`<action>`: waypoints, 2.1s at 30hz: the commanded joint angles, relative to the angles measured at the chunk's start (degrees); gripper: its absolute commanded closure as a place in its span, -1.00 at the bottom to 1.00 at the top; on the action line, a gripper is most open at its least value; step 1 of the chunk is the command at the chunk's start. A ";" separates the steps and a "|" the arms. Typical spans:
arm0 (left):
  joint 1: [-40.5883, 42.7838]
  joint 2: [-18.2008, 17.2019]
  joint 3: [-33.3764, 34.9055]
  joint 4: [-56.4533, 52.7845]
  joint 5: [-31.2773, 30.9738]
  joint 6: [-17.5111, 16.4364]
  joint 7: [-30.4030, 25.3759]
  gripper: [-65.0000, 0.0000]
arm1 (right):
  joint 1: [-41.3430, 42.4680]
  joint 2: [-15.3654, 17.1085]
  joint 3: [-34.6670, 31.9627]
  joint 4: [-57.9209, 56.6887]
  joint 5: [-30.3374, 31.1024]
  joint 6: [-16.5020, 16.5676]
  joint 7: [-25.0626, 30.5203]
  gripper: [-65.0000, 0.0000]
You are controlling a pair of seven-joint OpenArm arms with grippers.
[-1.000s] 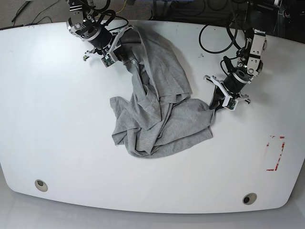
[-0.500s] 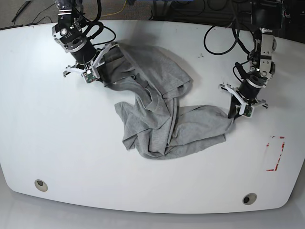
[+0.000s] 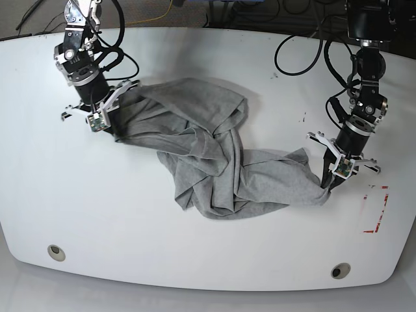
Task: Layout the t-shirt on the table in an organized manner, then fold the t-shirt properly
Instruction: 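Pull both grippers apart and drag the stretched shirt across the table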
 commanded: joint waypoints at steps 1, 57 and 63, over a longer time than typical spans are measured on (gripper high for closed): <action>-0.97 -0.94 -2.12 2.09 0.54 0.80 -1.62 1.00 | 1.84 0.78 1.63 1.32 0.43 -0.09 1.45 1.00; -21.71 -4.72 -8.28 9.65 0.71 -3.15 16.05 1.00 | 35.07 14.23 2.59 0.70 0.25 -0.01 -15.61 1.00; -27.34 -4.63 -8.19 8.50 0.80 -4.91 19.48 1.00 | 42.01 14.14 1.01 -2.37 0.25 -0.01 -17.54 1.00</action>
